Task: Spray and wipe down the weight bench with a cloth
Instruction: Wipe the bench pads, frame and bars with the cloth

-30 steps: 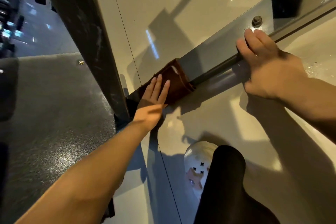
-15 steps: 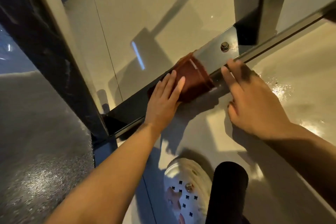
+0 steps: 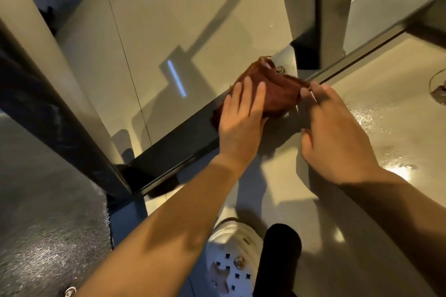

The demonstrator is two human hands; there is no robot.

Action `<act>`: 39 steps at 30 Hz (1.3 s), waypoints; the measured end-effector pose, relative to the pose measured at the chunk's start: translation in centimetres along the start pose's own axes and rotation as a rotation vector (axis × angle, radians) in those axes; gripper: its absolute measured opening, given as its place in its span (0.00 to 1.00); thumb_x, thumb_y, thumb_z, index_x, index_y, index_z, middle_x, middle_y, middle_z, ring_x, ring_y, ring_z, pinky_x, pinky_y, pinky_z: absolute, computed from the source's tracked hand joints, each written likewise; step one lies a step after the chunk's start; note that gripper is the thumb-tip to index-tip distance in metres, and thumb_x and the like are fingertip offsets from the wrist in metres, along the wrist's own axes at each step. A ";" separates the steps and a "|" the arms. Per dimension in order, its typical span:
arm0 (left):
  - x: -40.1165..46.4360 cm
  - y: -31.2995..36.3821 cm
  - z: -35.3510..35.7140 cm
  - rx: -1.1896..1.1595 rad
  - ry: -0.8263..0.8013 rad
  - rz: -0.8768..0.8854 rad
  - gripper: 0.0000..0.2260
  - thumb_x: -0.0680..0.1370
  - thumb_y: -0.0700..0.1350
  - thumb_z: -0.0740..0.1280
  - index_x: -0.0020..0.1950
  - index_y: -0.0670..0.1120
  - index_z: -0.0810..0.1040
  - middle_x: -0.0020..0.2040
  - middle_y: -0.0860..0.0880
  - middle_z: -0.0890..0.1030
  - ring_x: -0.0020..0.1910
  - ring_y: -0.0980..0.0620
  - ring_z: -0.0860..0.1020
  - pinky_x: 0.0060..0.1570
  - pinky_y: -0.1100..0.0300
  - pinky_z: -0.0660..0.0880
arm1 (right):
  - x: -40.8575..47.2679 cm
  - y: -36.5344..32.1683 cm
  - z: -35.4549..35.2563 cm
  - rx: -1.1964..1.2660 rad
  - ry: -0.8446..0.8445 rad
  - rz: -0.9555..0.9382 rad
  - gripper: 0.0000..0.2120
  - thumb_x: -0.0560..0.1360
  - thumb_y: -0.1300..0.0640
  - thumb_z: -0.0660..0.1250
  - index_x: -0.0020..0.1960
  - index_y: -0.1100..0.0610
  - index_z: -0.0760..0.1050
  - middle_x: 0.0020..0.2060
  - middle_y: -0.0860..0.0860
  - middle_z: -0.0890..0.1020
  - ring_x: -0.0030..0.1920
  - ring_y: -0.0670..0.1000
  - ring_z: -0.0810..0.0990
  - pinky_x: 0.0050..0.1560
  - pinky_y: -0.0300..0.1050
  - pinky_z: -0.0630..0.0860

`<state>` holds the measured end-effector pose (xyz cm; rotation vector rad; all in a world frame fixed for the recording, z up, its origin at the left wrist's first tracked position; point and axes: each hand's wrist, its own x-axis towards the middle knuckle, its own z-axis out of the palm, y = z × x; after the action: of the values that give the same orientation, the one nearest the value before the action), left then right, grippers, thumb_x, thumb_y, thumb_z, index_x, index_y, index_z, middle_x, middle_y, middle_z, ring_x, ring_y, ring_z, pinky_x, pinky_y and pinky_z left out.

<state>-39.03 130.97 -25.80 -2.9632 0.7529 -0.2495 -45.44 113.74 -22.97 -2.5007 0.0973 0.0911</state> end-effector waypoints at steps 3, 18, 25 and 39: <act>1.5 1.1 -0.3 0.004 -0.015 -0.009 0.23 0.81 0.51 0.56 0.75 0.44 0.67 0.72 0.41 0.70 0.71 0.41 0.69 0.71 0.49 0.62 | 0.5 0.1 -0.5 -0.016 0.000 -0.016 0.34 0.75 0.58 0.67 0.77 0.57 0.57 0.76 0.55 0.59 0.75 0.57 0.59 0.73 0.51 0.61; -2.3 4.8 -16.4 -0.686 -0.168 -0.051 0.07 0.75 0.52 0.65 0.50 0.61 0.80 0.39 0.67 0.78 0.42 0.68 0.76 0.44 0.77 0.67 | -6.9 -4.3 -9.2 0.138 0.151 -0.260 0.16 0.75 0.54 0.66 0.62 0.51 0.76 0.50 0.52 0.82 0.50 0.58 0.80 0.53 0.54 0.72; -0.8 6.1 -27.6 -0.875 -0.388 -0.078 0.10 0.67 0.52 0.78 0.44 0.55 0.80 0.41 0.52 0.83 0.42 0.55 0.81 0.46 0.61 0.77 | -10.8 -5.8 -20.6 0.191 0.105 -0.258 0.10 0.79 0.49 0.62 0.59 0.44 0.76 0.50 0.46 0.81 0.52 0.51 0.77 0.50 0.52 0.75; -4.5 10.6 -46.1 -1.159 -0.070 -0.184 0.11 0.66 0.51 0.74 0.46 0.50 0.81 0.42 0.48 0.83 0.45 0.49 0.83 0.42 0.60 0.78 | -18.5 -12.8 -32.0 0.393 0.135 -0.438 0.23 0.75 0.52 0.70 0.64 0.37 0.64 0.60 0.40 0.72 0.57 0.44 0.73 0.56 0.37 0.73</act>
<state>-55.97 122.38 17.78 -4.0788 0.7861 0.4571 -61.33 105.81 11.87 -2.0792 -0.3448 -0.2552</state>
